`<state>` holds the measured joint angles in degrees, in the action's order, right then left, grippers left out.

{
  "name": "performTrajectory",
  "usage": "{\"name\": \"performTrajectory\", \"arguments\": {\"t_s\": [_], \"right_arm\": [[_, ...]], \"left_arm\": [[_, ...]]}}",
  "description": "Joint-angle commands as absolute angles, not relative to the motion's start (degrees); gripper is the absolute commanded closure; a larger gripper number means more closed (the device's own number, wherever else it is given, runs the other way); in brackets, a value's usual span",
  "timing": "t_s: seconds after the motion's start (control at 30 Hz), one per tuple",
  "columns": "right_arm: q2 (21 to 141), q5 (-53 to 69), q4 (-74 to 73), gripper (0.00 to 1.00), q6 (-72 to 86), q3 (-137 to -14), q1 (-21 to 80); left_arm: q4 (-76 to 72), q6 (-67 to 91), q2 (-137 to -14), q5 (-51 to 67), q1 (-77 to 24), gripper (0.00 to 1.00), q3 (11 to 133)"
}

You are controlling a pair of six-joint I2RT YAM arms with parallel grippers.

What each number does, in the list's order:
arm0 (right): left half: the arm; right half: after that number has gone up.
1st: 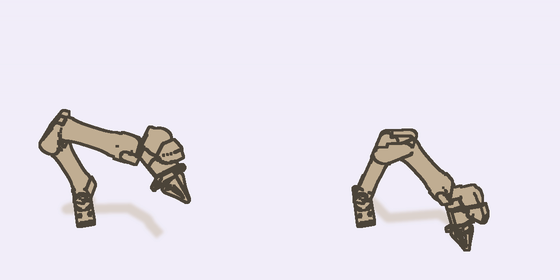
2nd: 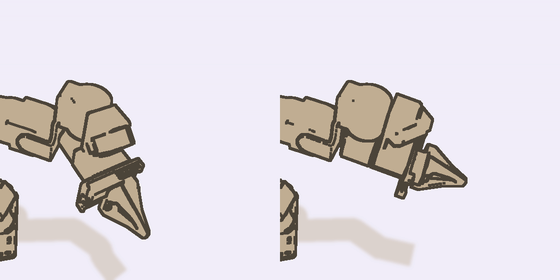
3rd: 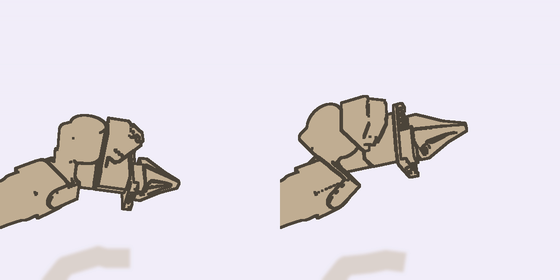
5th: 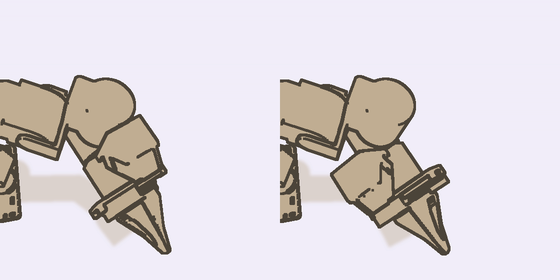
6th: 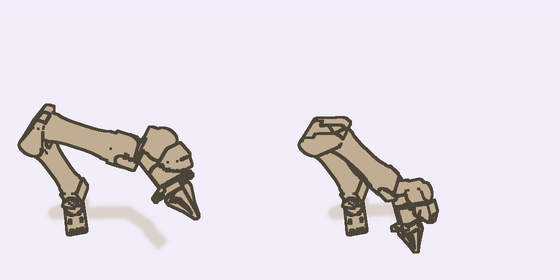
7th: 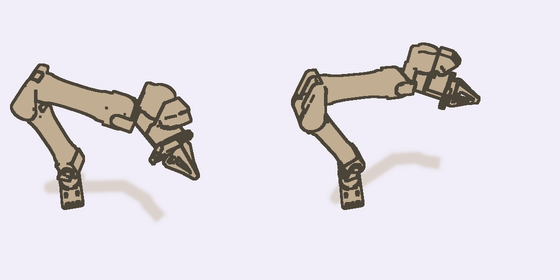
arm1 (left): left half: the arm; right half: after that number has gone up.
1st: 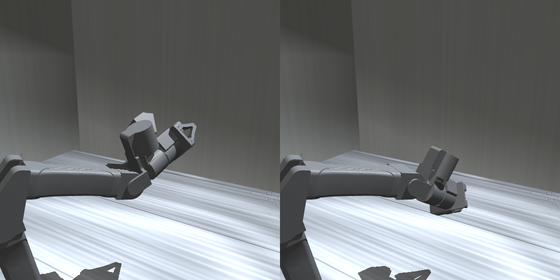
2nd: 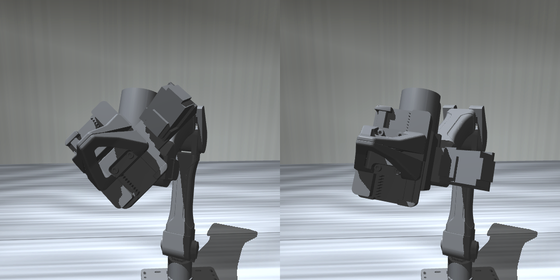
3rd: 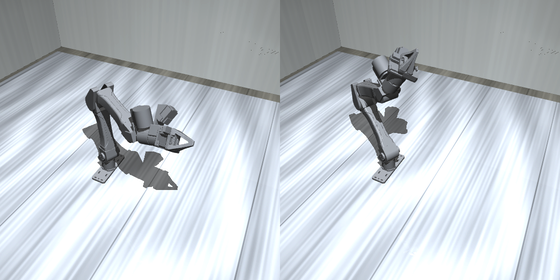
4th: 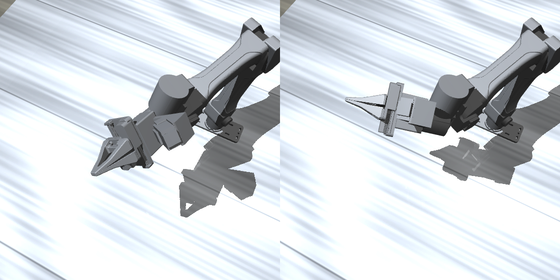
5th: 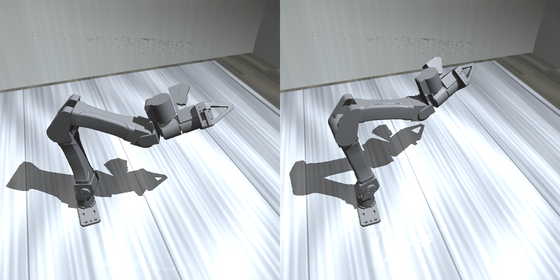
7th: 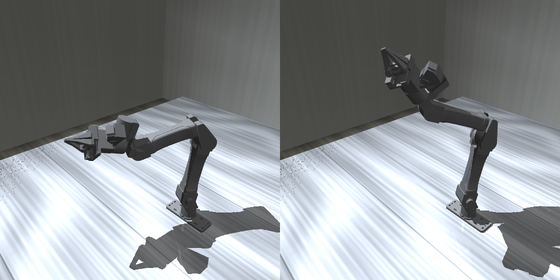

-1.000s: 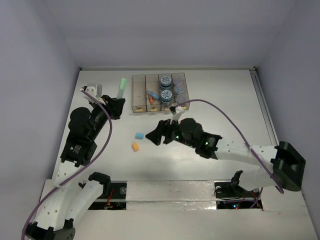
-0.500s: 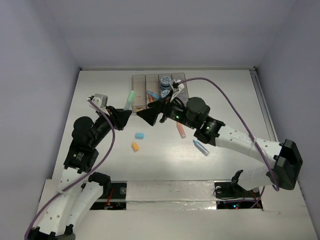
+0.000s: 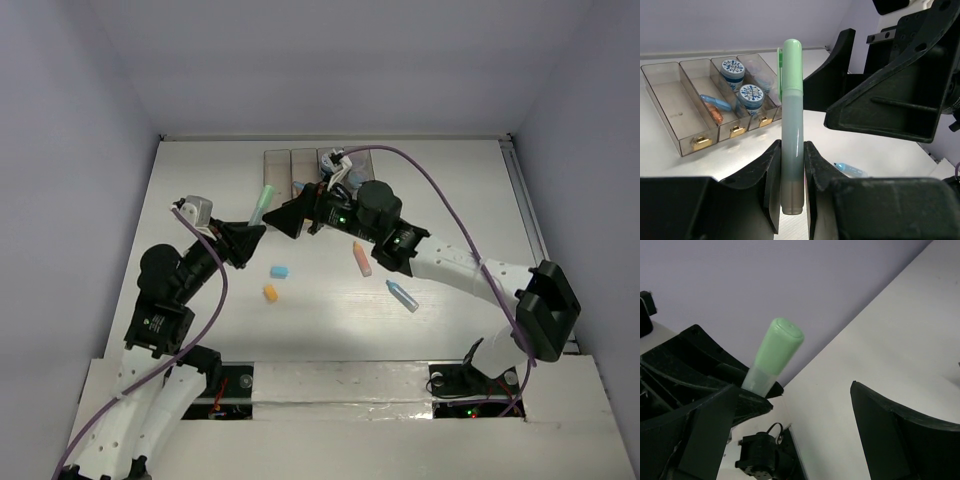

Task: Sort the stationery into containers
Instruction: Place the pen in the storage box.

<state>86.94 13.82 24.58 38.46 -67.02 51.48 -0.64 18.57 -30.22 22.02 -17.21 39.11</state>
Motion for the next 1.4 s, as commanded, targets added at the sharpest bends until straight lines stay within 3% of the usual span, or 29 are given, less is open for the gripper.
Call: {"name": "performTrajectory", "arguments": {"t_s": [0.0,0.2,0.3,0.47,0.7,0.8,0.83,0.93,1.0,1.1,1.13,1.2,1.27,1.3,1.37], "right_arm": [[87.89,18.62,29.88,0.0,39.81,-71.1,51.5],[91.57,22.49,31.9,0.06,42.27,-73.39,51.5],[92.81,23.11,32.08,0.13,43.06,-74.44,51.5],[93.78,23.64,33.22,0.39,43.94,-74.79,51.5],[94.66,24.08,34.98,0.52,45.09,-74.79,51.5],[94.75,24.26,35.33,0.68,45.35,-74.79,51.5],[94.83,24.34,35.42,0.78,45.35,-74.79,51.5],[94.83,24.17,35.86,0.91,45.44,-74.53,51.5],[94.75,23.73,36.38,0.95,45.53,-74.1,51.5],[94.48,22.94,36.65,1.0,45.35,-73.65,51.5],[94.22,22.5,36.48,1.0,44.92,-73.57,51.5],[93.96,21.1,35.78,1.0,44.39,-73.48,51.5],[93.78,20.22,34.11,1.0,43.16,-74.0,51.5],[93.69,20.04,33.75,1.0,42.98,-74.44,50.81],[93.69,19.95,33.84,1.0,43.15,-74.53,50.1]], "left_arm": [[-3.95,19.25,-30.15,23.38,-17.67,1.0,38.85],[-4.66,19.69,-30.76,24.43,-17.67,1.0,38.67],[-4.75,19.78,-31.11,24.78,-17.67,1.0,38.67],[-4.92,19.78,-31.38,25.05,-17.67,1.0,38.58],[-5.01,20.21,-31.47,25.31,-17.67,1.0,38.41],[-5.1,20.21,-31.73,25.4,-18.19,1.0,38.41],[-5.01,20.3,-32.08,25.57,-18.19,1.0,38.32],[-5.1,20.48,-32.26,25.66,-18.19,1.0,38.32],[-5.18,20.57,-31.91,25.66,-18.19,0.92,38.32],[-5.36,20.57,-31.38,25.4,-18.19,0.73,38.14],[-5.27,20.48,-31.2,25.23,-18.19,0.6,38.14],[-4.66,19.61,-30.68,24.52,-18.19,0.46,38.23],[-3.09,18.64,-30.23,21.99,-18.19,0.14,39.28],[-1.51,17.68,-30.15,21.19,-18.19,0.06,39.64],[-0.53,16.97,-29.8,20.39,-18.19,0.01,40.25]]}}
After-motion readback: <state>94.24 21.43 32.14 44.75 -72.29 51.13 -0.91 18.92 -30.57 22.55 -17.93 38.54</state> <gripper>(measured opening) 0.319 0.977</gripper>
